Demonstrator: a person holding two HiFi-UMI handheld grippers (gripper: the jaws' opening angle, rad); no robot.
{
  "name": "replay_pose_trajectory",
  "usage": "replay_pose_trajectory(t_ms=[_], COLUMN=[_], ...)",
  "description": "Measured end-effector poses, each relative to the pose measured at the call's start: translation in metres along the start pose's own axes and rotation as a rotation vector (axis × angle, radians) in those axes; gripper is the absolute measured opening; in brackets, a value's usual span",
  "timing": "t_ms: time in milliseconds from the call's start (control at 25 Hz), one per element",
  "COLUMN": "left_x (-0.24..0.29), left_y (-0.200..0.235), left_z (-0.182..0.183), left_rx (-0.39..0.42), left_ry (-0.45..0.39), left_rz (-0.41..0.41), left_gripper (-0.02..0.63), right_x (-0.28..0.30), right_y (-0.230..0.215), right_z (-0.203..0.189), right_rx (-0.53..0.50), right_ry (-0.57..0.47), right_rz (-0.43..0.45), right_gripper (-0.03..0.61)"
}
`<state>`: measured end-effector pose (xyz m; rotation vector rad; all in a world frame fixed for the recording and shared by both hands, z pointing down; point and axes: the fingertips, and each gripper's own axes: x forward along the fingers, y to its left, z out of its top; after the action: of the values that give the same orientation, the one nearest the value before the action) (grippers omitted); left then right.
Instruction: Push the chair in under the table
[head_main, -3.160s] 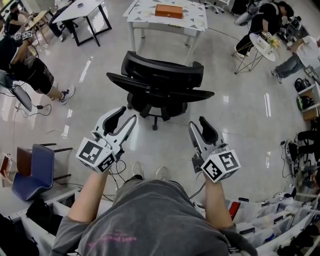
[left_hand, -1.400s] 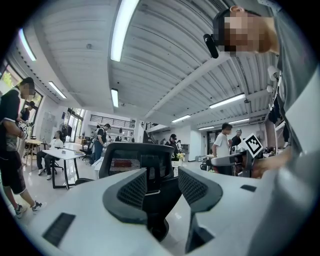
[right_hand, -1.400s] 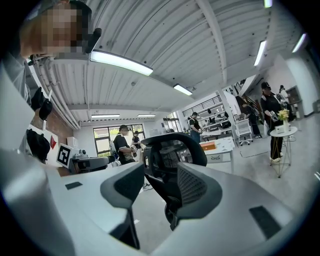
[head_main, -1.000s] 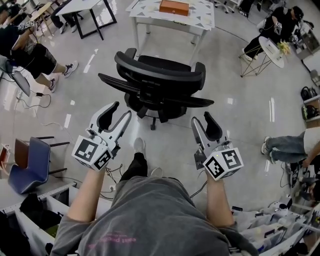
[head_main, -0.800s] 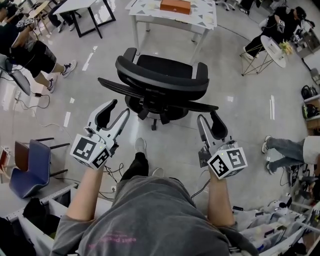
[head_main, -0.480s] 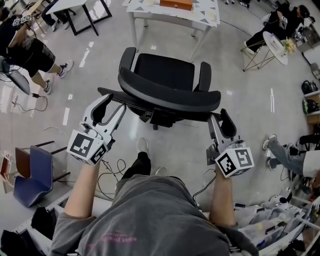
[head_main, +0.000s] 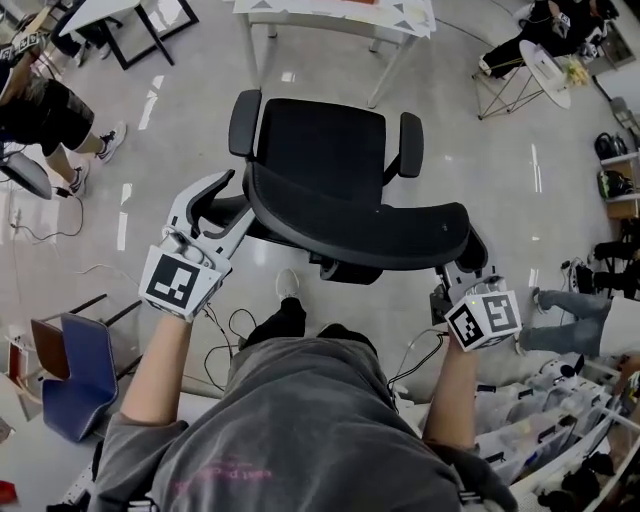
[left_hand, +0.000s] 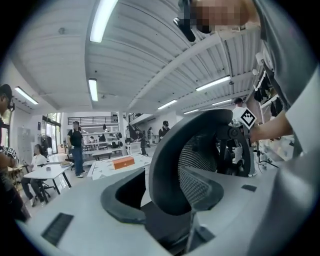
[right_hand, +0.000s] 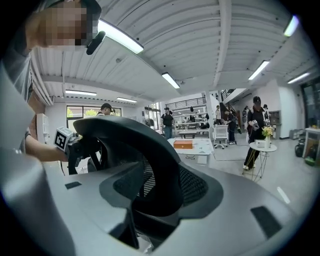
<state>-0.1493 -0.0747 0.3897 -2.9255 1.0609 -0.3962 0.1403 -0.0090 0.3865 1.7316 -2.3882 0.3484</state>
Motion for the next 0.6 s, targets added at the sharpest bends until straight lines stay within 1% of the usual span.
replay_pose_trajectory(t_ms=[120,400,600], left_x=[0.009,0.019,0.021], left_y=[0.004,0.004,-0.006], left_z=[-0.005,-0.01,-0.012], left_rx=[0.006,0.013,0.035], left_ry=[0.007,0.017,0.057], left_rz=[-0.043,-0.103,-0.139], left_gripper=[0.215,0.221,0.23], right_x=[0.002,0.007,0.01], right_y=[-0.002,-0.007,-0.011], right_z=[-0.003,-0.011,-0.01], right_rx=[-0.008,-0.042,-0.072], right_ry=[0.022,0.049,0.06], right_rz=[-0.026,-0.057,-0.033], right_gripper=[0.201,0.201,0.202])
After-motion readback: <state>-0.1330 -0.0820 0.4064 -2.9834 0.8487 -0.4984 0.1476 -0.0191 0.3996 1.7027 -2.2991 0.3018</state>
